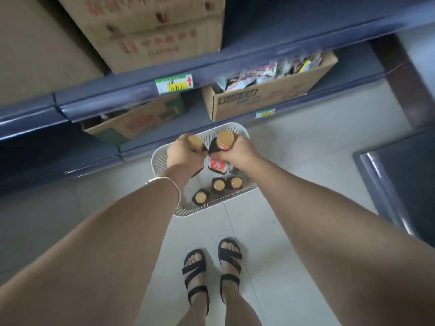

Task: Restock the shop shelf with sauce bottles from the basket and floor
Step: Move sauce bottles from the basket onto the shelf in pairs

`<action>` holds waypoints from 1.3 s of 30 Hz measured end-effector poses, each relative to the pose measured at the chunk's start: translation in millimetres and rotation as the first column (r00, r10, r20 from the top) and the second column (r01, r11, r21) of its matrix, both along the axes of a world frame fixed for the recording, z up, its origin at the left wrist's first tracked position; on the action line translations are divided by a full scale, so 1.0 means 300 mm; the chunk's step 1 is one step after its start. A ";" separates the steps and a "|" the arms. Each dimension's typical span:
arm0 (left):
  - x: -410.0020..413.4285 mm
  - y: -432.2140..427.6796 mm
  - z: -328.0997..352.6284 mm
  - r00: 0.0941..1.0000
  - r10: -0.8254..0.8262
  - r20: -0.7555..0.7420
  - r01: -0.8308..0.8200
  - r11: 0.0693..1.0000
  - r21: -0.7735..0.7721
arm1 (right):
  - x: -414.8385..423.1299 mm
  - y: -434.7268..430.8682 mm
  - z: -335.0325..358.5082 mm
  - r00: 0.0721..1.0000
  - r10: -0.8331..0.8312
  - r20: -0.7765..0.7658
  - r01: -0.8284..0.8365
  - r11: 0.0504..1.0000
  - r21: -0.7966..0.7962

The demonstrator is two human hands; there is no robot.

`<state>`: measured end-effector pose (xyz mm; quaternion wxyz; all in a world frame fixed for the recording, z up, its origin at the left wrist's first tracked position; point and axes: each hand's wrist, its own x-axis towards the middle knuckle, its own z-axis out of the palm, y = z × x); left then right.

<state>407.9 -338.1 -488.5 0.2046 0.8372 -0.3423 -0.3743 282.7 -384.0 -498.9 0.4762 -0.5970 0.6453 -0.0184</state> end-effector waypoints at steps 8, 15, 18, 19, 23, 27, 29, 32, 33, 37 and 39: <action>-0.084 -0.011 0.385 0.991 -0.134 0.002 0.134 0.987 -0.084 | -0.113 0.026 0.395 0.998 -0.068 0.004 0.068 0.991 -0.111; -0.174 0.075 0.651 0.942 -0.332 0.056 0.337 0.925 -0.175 | -0.241 0.187 0.681 0.974 -0.221 0.051 0.227 0.958 -0.177; -0.237 0.139 0.778 0.909 -0.412 0.061 0.415 0.880 -0.230 | -0.320 0.287 0.807 0.950 -0.300 0.090 0.312 0.930 -0.193; -0.262 0.159 0.822 0.896 -0.439 0.060 0.440 0.864 -0.246 | -0.351 0.320 0.850 0.940 -0.323 0.113 0.339 0.921 -0.191; -0.391 0.228 0.980 0.835 -0.547 0.057 0.537 0.790 -0.294 | -0.508 0.454 1.000 0.867 -0.450 0.211 0.486 0.858 -0.168; -0.598 0.281 1.111 0.754 -0.653 0.077 0.638 0.698 -0.325 | -0.723 0.581 1.121 0.744 -0.583 0.327 0.647 0.751 -0.132; -0.731 0.305 1.170 0.707 -0.700 0.095 0.678 0.634 -0.373 | -0.847 0.644 1.175 0.673 -0.638 0.374 0.714 0.692 -0.105; -0.966 0.350 1.249 0.644 -0.759 0.099 0.724 0.562 -0.400 | -1.066 0.752 1.246 0.560 -0.697 0.447 0.804 0.587 -0.092; -1.054 0.371 1.272 0.615 -0.783 0.092 0.742 0.535 -0.404 | -1.142 0.795 1.268 0.536 -0.707 0.462 0.824 0.558 -0.102; -1.416 0.490 1.341 0.483 -0.874 0.059 0.789 0.405 -0.462 | -1.455 0.976 1.349 0.445 -0.756 0.479 0.893 0.412 -0.179; -1.589 0.563 1.368 0.432 -0.898 0.078 0.791 0.336 -0.511 | -1.605 1.069 1.381 0.400 -0.779 0.482 0.917 0.339 -0.212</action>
